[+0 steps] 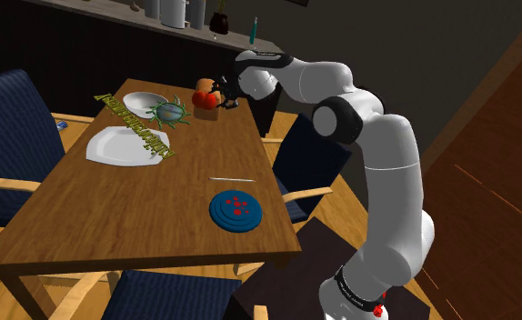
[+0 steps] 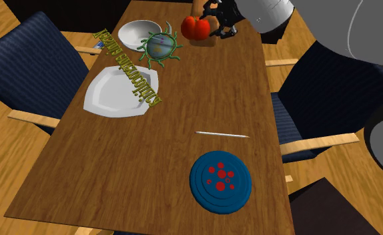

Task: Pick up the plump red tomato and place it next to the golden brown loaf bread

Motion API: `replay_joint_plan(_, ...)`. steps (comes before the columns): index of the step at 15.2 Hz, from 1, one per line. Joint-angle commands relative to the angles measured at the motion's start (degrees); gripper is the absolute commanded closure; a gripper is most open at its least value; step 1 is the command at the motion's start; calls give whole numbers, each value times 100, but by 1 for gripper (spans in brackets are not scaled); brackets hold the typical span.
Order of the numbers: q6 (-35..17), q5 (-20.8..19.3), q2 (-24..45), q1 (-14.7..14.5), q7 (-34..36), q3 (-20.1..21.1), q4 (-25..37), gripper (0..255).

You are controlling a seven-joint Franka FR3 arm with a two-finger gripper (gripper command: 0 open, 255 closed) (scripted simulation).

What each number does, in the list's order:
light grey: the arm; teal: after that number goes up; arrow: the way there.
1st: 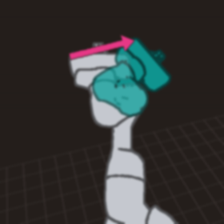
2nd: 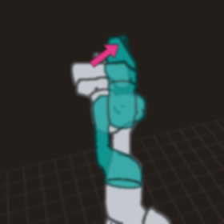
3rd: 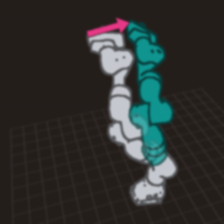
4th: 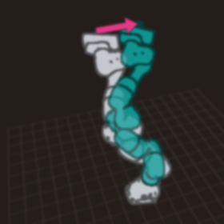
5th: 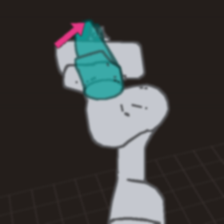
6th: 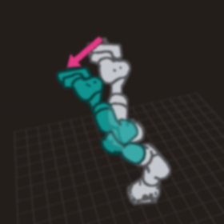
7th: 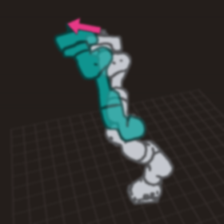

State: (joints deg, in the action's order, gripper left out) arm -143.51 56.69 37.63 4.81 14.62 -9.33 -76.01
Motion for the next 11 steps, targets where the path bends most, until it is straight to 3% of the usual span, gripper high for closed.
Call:
replay_joint_plan(1, -85, 85, 52, 21, -122, 50, -50, 255)
replay_joint_plan(11, -441, 492, 382, 147, -696, 303, -168, 255)
